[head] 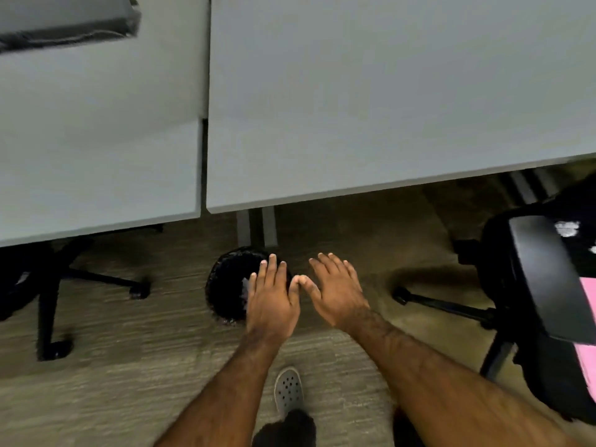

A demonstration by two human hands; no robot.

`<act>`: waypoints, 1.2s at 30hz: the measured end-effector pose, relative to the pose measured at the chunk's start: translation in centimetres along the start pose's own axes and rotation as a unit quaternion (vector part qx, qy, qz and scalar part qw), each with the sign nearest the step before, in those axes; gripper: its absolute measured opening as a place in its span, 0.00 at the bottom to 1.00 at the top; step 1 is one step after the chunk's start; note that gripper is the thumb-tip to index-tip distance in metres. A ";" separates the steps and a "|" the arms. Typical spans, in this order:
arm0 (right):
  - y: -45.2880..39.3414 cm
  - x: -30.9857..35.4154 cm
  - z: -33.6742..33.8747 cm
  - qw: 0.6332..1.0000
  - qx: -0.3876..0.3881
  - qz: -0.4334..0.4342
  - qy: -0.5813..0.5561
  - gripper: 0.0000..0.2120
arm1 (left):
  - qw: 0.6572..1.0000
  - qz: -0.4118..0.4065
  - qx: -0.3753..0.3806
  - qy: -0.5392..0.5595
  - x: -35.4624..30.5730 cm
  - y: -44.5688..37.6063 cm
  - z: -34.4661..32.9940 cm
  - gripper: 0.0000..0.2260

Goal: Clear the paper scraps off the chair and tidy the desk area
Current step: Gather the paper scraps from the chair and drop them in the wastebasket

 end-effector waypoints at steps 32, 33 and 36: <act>40.9 -44.1 21.8 0.831 -0.341 -0.436 -0.056 0.36 | 0.922 -0.339 0.185 0.008 -59.4 11.7 -14.7 0.22; 41.6 -46.4 20.2 0.824 -0.323 -0.461 -0.067 0.38 | 0.930 -0.309 0.201 0.015 -60.3 10.6 -16.9 0.23; 43.4 -50.1 17.0 0.814 -0.269 -0.508 -0.084 0.46 | 0.953 -0.219 0.208 0.030 -61.3 6.9 -20.5 0.27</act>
Point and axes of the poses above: each hand's wrist, its own y-axis away from the middle knuckle, its own z-axis out of the back of the hand, x = y × z, the point moved 10 cm from there along -y, towards the middle knuckle, and after that the axes turned 10 degrees about z, right-handed, at the moved point
